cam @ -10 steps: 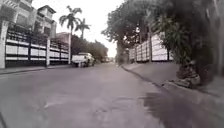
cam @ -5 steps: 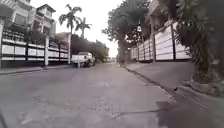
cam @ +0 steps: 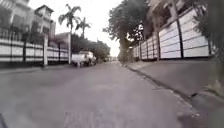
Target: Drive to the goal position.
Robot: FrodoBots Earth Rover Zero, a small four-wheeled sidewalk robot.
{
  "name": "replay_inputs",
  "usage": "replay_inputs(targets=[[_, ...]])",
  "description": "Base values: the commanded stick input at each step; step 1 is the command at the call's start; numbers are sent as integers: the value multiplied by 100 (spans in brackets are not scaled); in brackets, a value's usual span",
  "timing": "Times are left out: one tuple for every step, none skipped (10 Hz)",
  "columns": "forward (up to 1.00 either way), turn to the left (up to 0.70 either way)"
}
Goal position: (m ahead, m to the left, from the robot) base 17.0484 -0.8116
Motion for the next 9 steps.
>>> replay_inputs(targets=[[100,0],[100,0],[100,0],[100,0],[100,0],[100,0],[100,0],[100,0],[100,0]])
